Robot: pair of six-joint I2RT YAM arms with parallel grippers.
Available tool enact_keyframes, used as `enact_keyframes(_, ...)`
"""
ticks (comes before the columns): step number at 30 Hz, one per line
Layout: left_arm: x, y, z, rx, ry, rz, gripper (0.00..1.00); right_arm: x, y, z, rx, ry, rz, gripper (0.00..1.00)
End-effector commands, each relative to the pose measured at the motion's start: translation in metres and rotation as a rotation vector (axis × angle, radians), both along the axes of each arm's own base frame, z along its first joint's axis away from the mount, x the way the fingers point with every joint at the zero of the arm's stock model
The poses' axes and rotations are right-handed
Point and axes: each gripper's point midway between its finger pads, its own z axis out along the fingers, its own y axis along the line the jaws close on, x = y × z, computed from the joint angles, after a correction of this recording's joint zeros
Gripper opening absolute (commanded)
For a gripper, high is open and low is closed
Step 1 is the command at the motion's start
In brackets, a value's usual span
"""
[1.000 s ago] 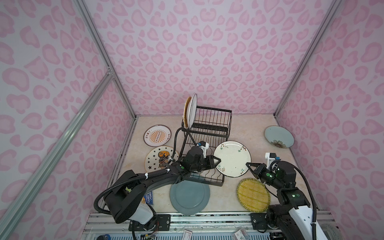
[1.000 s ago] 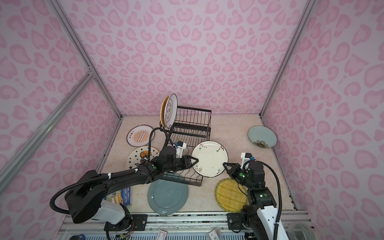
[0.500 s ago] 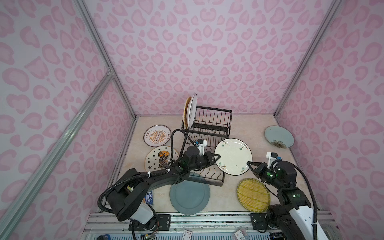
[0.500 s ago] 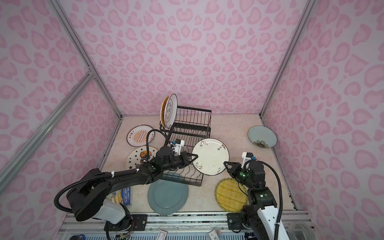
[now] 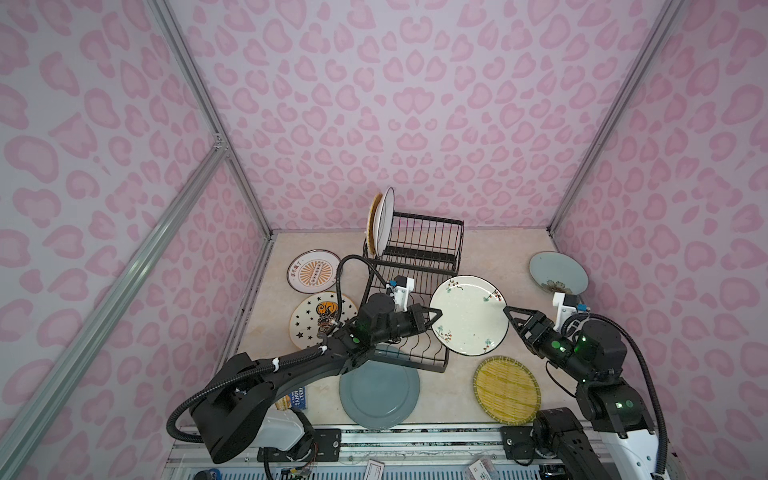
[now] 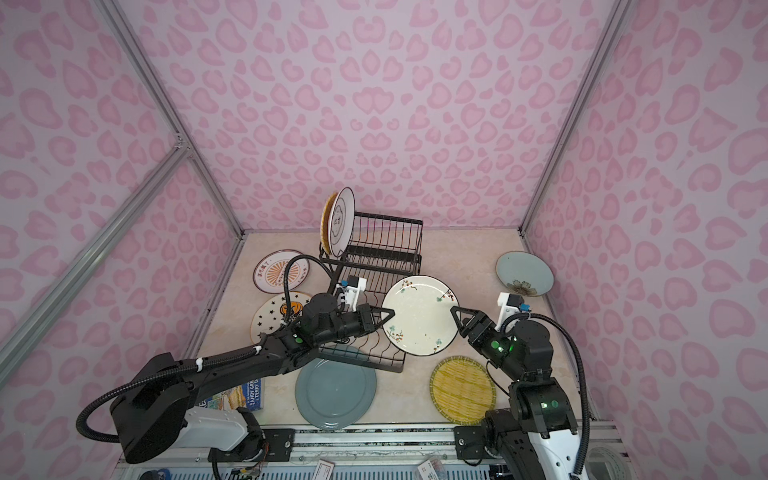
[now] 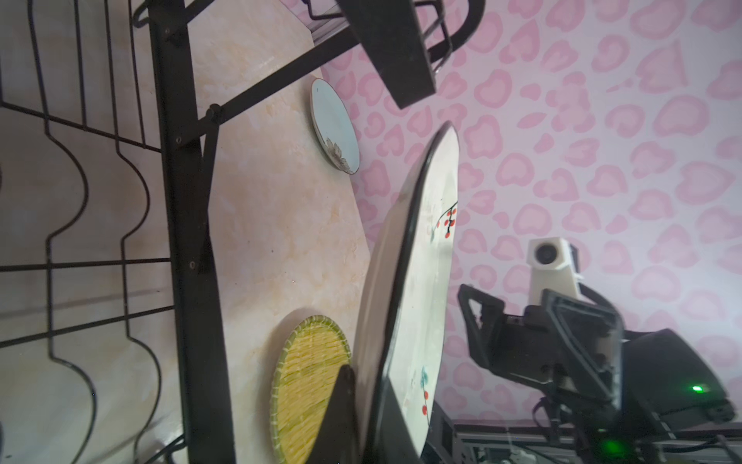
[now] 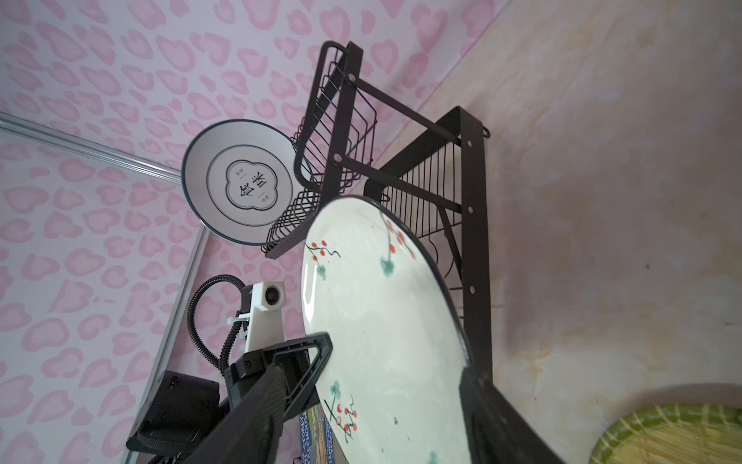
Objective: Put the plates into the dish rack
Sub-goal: 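Open the right gripper and withdraw it while the left gripper lifts the berry plate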
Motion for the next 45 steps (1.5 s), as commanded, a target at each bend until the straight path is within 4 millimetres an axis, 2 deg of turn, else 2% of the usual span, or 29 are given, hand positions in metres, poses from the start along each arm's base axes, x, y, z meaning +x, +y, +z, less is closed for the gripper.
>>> enact_keyframes(1, -0.010, -0.002, 0.018, 0.005, -0.073, -0.068, 0.04, -0.002, -0.014, 0.003, -0.058, -0.012, -0.070, 0.74)
enact_keyframes(7, -0.017, 0.005, 0.024, 0.027, -0.089, -0.077, 0.04, -0.006, -0.026, 0.011, -0.091, -0.016, -0.135, 0.81)
enact_keyframes(15, -0.019, 0.004, 0.021, 0.012, -0.076, -0.069, 0.04, 0.011, -0.032, 0.034, -0.168, -0.054, -0.161, 0.94)
enact_keyframes(18, -0.024, 0.005, 0.028, 0.000, -0.122, -0.083, 0.04, 0.023, -0.031, 0.051, -0.195, -0.083, -0.154, 0.95)
enact_keyframes(23, -0.024, 0.014, 0.020, 0.033, -0.123, -0.054, 0.04, 0.048, -0.025, 0.091, -0.200, -0.150, -0.131, 0.98)
enact_keyframes(26, -0.029, 0.014, 0.034, -0.003, -0.134, -0.077, 0.04, 0.065, -0.020, 0.102, -0.229, -0.162, -0.096, 0.98)
enact_keyframes(29, -0.032, 0.024, 0.048, -0.026, -0.153, -0.046, 0.04, 0.082, -0.016, 0.091, -0.241, -0.164, -0.075, 0.98)
enact_keyframes(32, -0.041, 0.035, 0.080, -0.088, -0.212, -0.040, 0.04, 0.094, -0.016, 0.081, -0.191, -0.187, -0.036, 0.98)
enact_keyframes(35, -0.047, 0.055, 0.117, -0.106, -0.292, 0.015, 0.04, 0.096, -0.016, 0.095, -0.140, -0.252, 0.048, 0.98)
enact_keyframes(37, -0.045, 0.073, 0.133, -0.080, -0.327, 0.087, 0.04, 0.098, -0.021, 0.098, -0.171, -0.264, 0.036, 0.98)
enact_keyframes(41, -0.040, 0.105, 0.168, -0.045, -0.414, 0.224, 0.04, 0.097, -0.023, 0.085, -0.136, -0.273, 0.011, 0.98)
enact_keyframes(45, -0.028, 0.136, 0.197, 0.003, -0.486, 0.386, 0.04, 0.091, -0.012, 0.055, -0.075, -0.272, 0.023, 0.98)
